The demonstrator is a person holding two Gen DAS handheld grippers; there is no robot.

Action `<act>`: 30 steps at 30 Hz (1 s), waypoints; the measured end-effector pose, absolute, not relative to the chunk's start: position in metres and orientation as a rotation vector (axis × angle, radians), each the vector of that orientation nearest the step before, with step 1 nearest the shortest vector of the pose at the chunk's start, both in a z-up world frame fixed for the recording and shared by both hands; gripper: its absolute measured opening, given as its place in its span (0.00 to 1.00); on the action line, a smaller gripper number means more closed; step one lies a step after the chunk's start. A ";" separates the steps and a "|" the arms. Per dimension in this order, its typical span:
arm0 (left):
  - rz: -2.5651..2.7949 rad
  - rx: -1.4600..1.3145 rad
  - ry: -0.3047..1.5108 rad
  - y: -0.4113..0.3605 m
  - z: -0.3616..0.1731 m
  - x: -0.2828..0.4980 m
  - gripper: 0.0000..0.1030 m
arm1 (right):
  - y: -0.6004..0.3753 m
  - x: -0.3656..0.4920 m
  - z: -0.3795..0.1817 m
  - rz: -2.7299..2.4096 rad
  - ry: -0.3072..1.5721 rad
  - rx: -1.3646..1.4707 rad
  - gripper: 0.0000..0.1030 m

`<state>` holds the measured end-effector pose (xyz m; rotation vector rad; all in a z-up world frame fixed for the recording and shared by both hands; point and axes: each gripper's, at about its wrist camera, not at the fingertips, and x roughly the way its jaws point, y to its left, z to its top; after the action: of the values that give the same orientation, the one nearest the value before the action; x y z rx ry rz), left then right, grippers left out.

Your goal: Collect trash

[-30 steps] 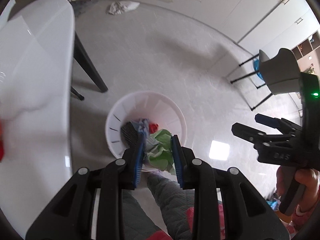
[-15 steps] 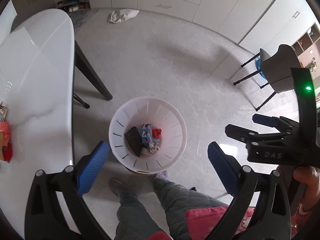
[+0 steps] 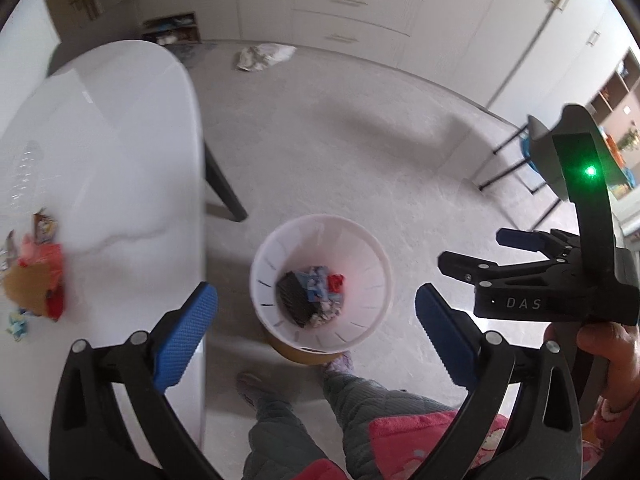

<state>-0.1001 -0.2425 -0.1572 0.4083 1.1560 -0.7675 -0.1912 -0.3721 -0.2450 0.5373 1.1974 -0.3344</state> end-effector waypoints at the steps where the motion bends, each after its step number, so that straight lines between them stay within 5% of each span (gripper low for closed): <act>1: -0.756 0.400 1.146 -0.236 -0.154 -0.099 0.92 | -0.367 -0.185 -0.242 -0.318 1.198 0.525 0.97; 13: -0.434 0.226 1.037 -0.077 -0.107 -0.055 0.92 | -0.259 -0.083 -0.206 -0.051 1.166 0.370 0.97; 30: -0.162 0.014 1.064 0.102 -0.123 -0.009 0.92 | -0.046 0.033 -0.165 0.323 1.030 -0.073 0.97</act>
<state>-0.0086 0.1022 -0.1227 0.0137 1.0641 -0.1616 0.0331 -0.0461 -0.1651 -0.0729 1.0302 0.3232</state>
